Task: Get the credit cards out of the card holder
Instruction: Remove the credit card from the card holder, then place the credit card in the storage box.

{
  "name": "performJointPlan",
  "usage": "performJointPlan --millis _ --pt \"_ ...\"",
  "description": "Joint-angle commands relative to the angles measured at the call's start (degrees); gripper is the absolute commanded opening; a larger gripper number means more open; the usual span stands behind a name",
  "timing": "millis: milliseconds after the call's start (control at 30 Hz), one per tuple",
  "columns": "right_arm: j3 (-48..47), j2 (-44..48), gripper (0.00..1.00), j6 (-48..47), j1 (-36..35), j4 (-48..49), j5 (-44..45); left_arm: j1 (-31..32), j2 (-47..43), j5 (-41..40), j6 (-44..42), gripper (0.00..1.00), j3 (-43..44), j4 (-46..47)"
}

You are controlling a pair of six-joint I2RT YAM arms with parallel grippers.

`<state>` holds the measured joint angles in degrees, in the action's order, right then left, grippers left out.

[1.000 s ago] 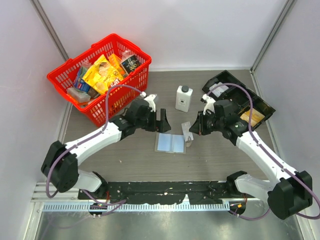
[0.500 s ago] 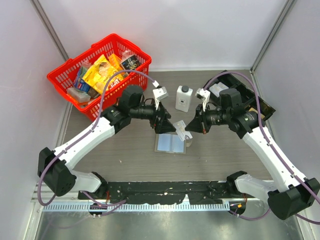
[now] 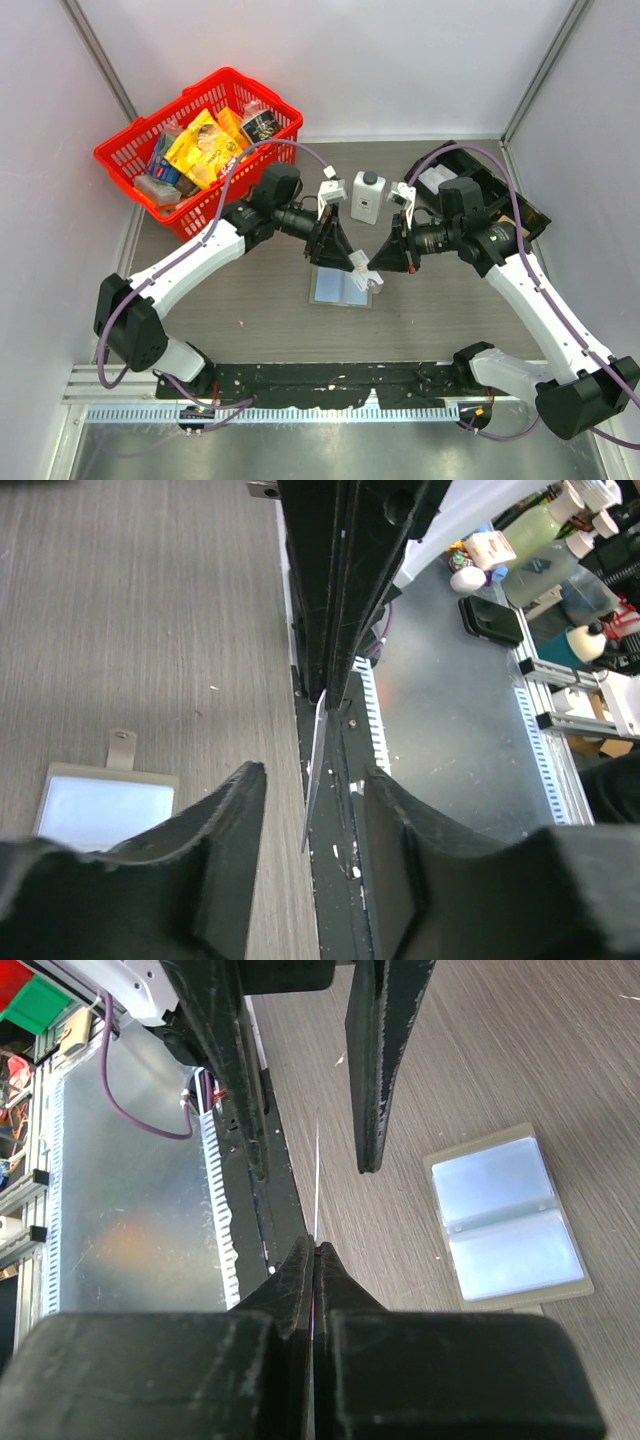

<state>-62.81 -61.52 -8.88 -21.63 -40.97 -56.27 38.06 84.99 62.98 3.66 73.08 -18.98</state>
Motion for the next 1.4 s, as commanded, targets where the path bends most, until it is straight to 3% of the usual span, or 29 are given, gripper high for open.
performJointPlan --millis 0,200,233,333,400,500,667,800,867,1167,1367 --pt "-2.2 0.8 0.01 -1.0 0.1 1.8 -3.6 -0.2 0.1 4.5 -1.8 0.42 2.9 -1.8" --pt "-1.6 0.9 0.01 -0.5 0.1 3.2 -4.0 -0.2 -0.5 5.0 -2.4 0.00 2.0 -2.8" --pt "-1.4 1.1 0.02 0.4 0.1 4.1 -3.4 -0.3 -1.1 4.4 -2.3 0.00 1.5 -2.4" --pt "0.9 3.1 0.28 5.3 0.1 8.7 0.9 -0.7 -4.4 1.5 0.1 0.00 -1.6 1.5" --pt "3.5 5.1 0.43 8.8 0.2 12.9 4.1 -2.1 -7.2 -0.5 6.6 0.00 -6.2 10.1" --pt "7.9 8.3 0.54 15.6 0.2 22.6 5.6 -6.1 -11.8 -5.6 21.7 0.00 -15.7 28.9" --pt "15.2 10.5 0.57 29.1 0.3 37.1 7.1 -6.9 -18.0 -18.1 31.3 0.00 -24.2 40.7" --pt "23.1 11.2 0.58 42.4 0.3 60.0 7.6 -6.9 -20.9 -20.2 37.7 0.00 -27.8 49.5" --pt "25.5 10.9 0.58 46.1 0.2 64.9 7.8 -6.9 -21.5 -20.6 40.8 0.00 -28.9 53.4" --pt "27.3 9.9 0.56 51.1 0.3 74.5 8.1 -6.8 -21.2 -20.4 46.6 0.00 -29.6 59.3" --pt "27.3 7.9 0.43 54.4 0.3 80.6 9.1 -6.3 -20.1 -19.7 47.8 0.00 -29.5 60.9"
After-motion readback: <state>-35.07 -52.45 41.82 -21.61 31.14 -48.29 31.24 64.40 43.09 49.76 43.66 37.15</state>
